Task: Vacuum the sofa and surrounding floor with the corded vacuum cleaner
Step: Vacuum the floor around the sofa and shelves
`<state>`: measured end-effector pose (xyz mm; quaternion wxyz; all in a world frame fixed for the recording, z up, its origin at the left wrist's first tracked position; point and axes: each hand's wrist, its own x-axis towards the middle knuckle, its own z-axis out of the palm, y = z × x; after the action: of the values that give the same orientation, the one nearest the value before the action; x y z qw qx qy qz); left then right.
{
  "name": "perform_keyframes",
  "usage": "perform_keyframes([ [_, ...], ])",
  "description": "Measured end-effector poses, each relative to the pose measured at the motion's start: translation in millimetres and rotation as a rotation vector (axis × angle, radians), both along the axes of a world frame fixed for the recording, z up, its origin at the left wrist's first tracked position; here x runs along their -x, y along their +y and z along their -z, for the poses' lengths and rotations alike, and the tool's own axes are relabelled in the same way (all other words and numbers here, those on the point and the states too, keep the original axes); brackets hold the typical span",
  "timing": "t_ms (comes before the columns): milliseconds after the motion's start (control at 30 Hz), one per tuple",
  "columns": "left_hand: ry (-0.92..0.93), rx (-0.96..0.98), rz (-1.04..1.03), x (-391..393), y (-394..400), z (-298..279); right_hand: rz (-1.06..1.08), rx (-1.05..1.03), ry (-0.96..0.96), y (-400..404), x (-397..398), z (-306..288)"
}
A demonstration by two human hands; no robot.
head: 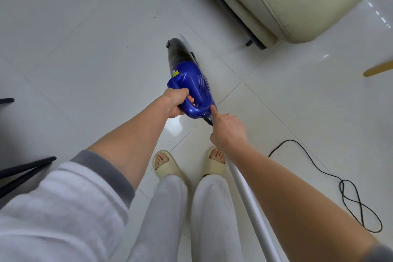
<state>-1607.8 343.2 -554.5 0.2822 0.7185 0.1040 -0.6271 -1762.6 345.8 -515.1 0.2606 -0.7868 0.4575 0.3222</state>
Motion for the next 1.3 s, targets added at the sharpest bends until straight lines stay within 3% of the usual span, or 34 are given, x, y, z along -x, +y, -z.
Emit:
perform_keyframes([
  [533, 0.057, 0.073, 0.096, 29, -62, 15, 0.123, 0.126, 0.059, -41, 22, 14],
  [967, 0.053, 0.064, 0.323, 53, -51, 4, 0.315, 0.044, 0.131, 1, 37, 2],
  [1300, 0.051, 0.101, 0.322, 28, -31, 14, 0.368, 0.08, 0.108, 22, 8, 8],
])
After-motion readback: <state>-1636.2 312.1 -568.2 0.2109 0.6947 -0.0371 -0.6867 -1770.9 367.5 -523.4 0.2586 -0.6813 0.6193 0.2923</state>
